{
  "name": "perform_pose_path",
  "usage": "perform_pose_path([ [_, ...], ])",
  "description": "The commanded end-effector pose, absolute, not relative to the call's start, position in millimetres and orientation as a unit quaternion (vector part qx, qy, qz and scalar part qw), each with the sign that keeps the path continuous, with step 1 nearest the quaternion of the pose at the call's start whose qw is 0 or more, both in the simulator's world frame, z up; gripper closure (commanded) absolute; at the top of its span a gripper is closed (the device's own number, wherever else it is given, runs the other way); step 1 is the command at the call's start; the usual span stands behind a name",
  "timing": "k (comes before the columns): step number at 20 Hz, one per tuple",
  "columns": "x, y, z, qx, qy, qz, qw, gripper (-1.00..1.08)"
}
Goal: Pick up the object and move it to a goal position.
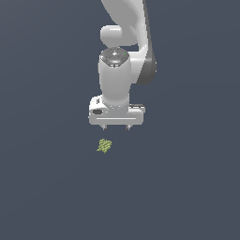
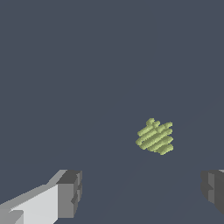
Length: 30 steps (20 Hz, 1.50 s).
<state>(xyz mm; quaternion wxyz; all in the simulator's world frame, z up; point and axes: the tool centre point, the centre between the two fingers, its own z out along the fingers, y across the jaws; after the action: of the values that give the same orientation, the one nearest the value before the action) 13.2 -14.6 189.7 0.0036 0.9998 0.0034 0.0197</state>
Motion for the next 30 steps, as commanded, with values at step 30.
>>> perform_pose_path([
  [30, 18, -79, 56, 0.996, -0.090, 0.000, 0.000, -0.92],
])
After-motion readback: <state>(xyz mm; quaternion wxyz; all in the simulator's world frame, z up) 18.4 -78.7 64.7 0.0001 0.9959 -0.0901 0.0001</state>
